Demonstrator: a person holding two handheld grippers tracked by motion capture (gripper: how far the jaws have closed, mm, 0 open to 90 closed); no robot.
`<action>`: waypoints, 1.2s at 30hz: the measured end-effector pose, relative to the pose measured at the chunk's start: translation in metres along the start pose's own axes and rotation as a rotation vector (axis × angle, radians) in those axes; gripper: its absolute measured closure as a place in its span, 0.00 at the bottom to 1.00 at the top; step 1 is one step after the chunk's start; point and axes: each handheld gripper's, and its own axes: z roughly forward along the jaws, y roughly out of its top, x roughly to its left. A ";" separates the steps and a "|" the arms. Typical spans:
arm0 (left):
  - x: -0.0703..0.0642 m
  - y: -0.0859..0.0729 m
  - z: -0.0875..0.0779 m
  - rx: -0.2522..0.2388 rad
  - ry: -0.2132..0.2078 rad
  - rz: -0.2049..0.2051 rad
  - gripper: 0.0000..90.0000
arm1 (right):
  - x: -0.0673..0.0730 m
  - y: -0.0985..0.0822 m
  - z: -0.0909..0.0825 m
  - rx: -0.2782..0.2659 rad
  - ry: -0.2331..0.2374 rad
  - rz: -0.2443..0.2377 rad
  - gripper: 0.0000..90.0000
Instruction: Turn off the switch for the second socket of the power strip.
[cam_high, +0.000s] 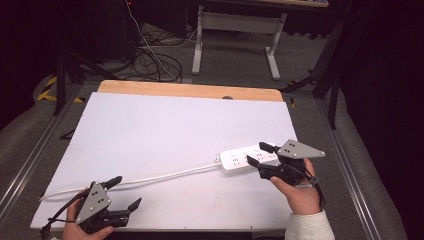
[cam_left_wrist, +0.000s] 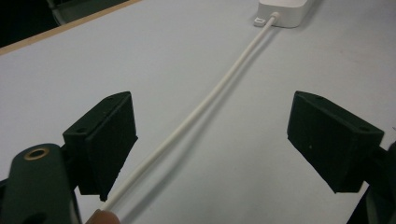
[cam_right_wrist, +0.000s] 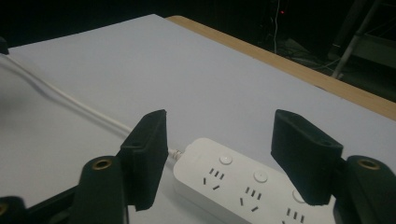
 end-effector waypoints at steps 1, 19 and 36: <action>0.000 0.000 0.000 0.001 0.001 -0.002 0.18 | 0.001 -0.001 -0.001 -0.006 0.005 -0.006 0.40; 0.002 0.001 -0.002 -0.010 0.003 -0.006 0.18 | 0.023 -0.034 -0.004 -0.030 0.059 0.000 0.29; 0.003 0.001 -0.003 -0.014 0.001 -0.024 0.18 | 0.031 -0.074 0.009 -0.016 0.090 0.043 0.15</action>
